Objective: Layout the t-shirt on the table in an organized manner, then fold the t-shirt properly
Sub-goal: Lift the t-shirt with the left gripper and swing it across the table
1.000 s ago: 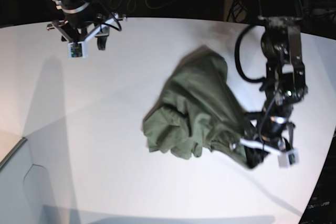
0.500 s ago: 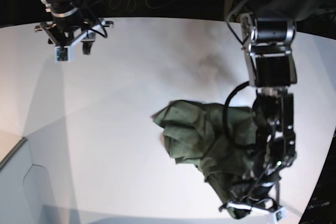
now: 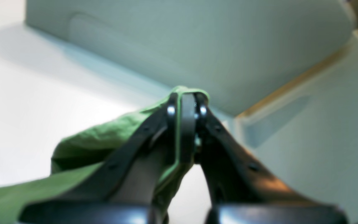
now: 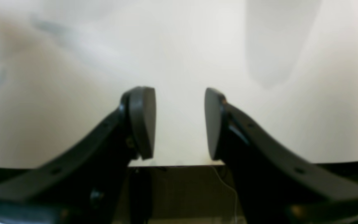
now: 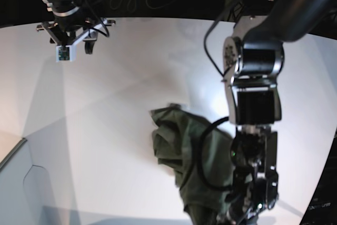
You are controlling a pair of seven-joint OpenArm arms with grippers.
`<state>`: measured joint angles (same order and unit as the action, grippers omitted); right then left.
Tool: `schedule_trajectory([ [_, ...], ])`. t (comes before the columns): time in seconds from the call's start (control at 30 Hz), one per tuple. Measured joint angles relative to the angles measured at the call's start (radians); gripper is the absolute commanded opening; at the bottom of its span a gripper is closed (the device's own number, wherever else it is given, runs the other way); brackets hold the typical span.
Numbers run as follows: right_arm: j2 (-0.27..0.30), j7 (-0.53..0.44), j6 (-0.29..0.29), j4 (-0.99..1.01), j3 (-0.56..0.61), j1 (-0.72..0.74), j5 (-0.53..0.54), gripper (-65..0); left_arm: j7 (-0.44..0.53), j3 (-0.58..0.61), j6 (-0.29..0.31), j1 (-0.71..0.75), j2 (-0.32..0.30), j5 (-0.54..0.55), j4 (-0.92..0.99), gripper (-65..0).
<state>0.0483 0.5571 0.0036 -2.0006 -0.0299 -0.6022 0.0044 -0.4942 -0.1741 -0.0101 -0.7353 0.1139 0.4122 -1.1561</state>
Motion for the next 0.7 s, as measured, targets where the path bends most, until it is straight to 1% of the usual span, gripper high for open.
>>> schedule_trajectory([
  [0.07,-0.001,0.000,0.000,0.000,0.000,0.000,0.000,-38.8,0.007,0.034,-0.002,-0.029,0.018,0.009,-0.001,-65.0],
  [0.13,-0.001,0.000,0.000,0.000,0.000,0.000,0.000,-38.8,0.010,0.093,-0.002,-0.042,0.037,0.013,-0.016,-65.0],
  [0.23,-0.002,0.000,0.000,0.000,0.005,-0.001,0.000,-38.8,0.000,0.185,0.013,-0.040,0.042,0.019,-0.028,-64.8],
  [0.3,-0.002,0.000,0.000,0.000,0.002,0.000,0.000,-38.8,0.005,0.264,0.006,-0.036,0.034,0.028,-0.027,-64.6],
  [0.33,-0.010,0.000,0.000,0.000,-0.003,0.000,0.000,-38.8,0.009,0.316,0.002,-0.030,0.028,0.050,-0.024,-64.5],
  [0.4,-0.019,0.000,0.000,0.000,-0.001,-0.001,-0.002,-38.8,0.059,0.439,-0.003,-0.014,0.026,0.142,-0.018,-63.3],
  [0.47,-0.022,-0.001,0.000,0.000,0.002,-0.004,0.000,-38.8,0.111,0.570,-0.001,0.001,0.029,0.214,-0.013,-57.2],
  [0.5,-0.021,0.000,0.000,0.000,0.001,-0.009,0.000,-38.8,0.145,0.632,-0.001,0.005,0.032,0.239,-0.005,-52.3],
  [0.53,-0.021,-0.003,0.000,0.000,0.001,-0.016,0.000,-38.8,0.155,0.689,0.002,0.008,0.037,0.269,0.005,-47.1],
  [0.6,-0.018,0.005,0.000,0.000,-0.001,-0.024,0.000,-38.8,0.183,0.800,0.006,0.012,0.038,0.313,0.030,-35.0],
  [0.7,-0.019,0.002,0.000,0.000,-0.002,-0.022,-0.003,-38.8,0.201,0.930,0.010,0.030,0.034,0.342,0.060,-20.5],
])
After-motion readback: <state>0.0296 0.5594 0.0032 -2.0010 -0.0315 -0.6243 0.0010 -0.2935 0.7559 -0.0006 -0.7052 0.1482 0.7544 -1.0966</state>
